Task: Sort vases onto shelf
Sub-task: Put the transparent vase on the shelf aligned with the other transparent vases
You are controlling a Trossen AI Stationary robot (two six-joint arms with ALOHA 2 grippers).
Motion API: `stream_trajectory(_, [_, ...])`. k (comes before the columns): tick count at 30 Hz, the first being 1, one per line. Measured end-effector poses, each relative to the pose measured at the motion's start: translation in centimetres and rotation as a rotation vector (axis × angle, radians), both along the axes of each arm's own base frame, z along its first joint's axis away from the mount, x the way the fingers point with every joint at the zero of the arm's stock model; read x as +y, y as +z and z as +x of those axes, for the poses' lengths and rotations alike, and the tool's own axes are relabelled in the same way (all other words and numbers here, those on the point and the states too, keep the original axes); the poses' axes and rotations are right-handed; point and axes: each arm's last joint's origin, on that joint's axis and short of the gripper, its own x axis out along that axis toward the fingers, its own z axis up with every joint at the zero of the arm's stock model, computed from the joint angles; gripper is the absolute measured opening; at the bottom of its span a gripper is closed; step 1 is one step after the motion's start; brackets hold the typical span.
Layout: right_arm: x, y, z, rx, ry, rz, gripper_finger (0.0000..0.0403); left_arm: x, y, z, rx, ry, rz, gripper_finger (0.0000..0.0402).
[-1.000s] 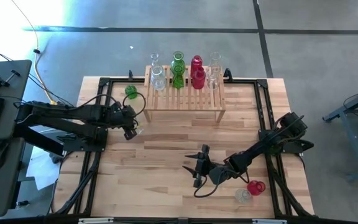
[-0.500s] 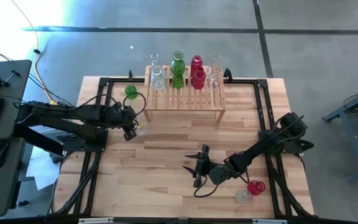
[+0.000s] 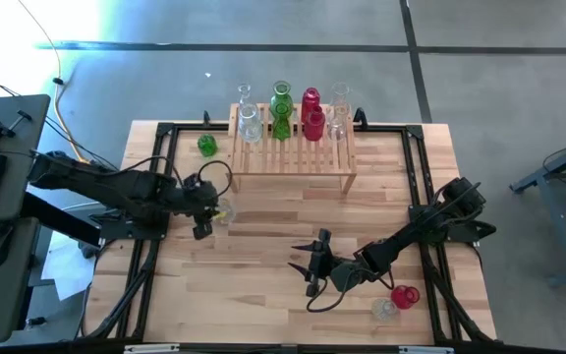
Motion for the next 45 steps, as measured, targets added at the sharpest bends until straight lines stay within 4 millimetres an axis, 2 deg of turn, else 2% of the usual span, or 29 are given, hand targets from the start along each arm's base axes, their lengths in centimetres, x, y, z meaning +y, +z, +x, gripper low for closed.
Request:
stream_trajectory(6, [0.0, 0.0, 0.0, 0.001, 0.002, 0.001, 0.0197, -1.8, 2.1, 1.5, -0.087, -0.081, 0.01, 0.0032])
stream_trajectory(10, [0.0, -0.1, -0.1, 0.005, 0.001, 0.003, 0.0197, -2.6, 2.3, 2.8, -0.072, -0.123, 0.045, 0.0006])
stream_trajectory(13, [0.1, -0.1, 0.0, 0.007, 0.008, 0.005, 0.0197, -2.8, 2.0, 3.3, -0.053, -0.125, 0.073, 0.0])
stream_trajectory(18, [0.1, -0.1, -0.1, 0.009, 0.008, 0.005, 0.0197, -3.2, 2.2, 3.0, -0.072, -0.113, 0.118, 0.0])
stream_trajectory(22, [-0.4, 0.0, 0.2, -0.013, -0.015, 0.045, 0.0197, -4.2, 2.6, 1.5, -0.123, -0.06, 0.155, 0.0])
stream_trajectory(25, [-1.9, 0.3, 1.3, -0.038, -0.02, 0.125, 0.0197, -4.6, 1.3, -0.1, -0.152, 0.014, 0.133, 0.0])
stream_trajectory(29, [-4.1, 0.5, 2.4, -0.063, -0.048, 0.174, 0.0197, -4.6, -1.9, -1.9, -0.159, 0.151, 0.101, 0.0])
stream_trajectory(32, [-5.0, 0.6, 2.8, -0.078, -0.067, 0.183, 0.0197, -4.1, -4.3, -2.8, -0.177, 0.285, 0.117, 0.0])
stream_trajectory(38, [-5.3, 0.8, 3.0, -0.094, -0.069, 0.184, 0.0197, -2.3, -7.5, -3.6, -0.227, 0.475, 0.205, 0.0])
stream_trajectory(42, [-5.0, 0.8, 2.9, -0.089, -0.056, 0.172, 0.0197, -1.7, -9.0, -3.4, -0.274, 0.499, 0.236, 0.0])
stream_trajectory(45, [-4.8, 0.8, 2.9, -0.088, -0.051, 0.168, 0.0196, -1.7, -9.9, -2.7, -0.323, 0.453, 0.204, 0.0])
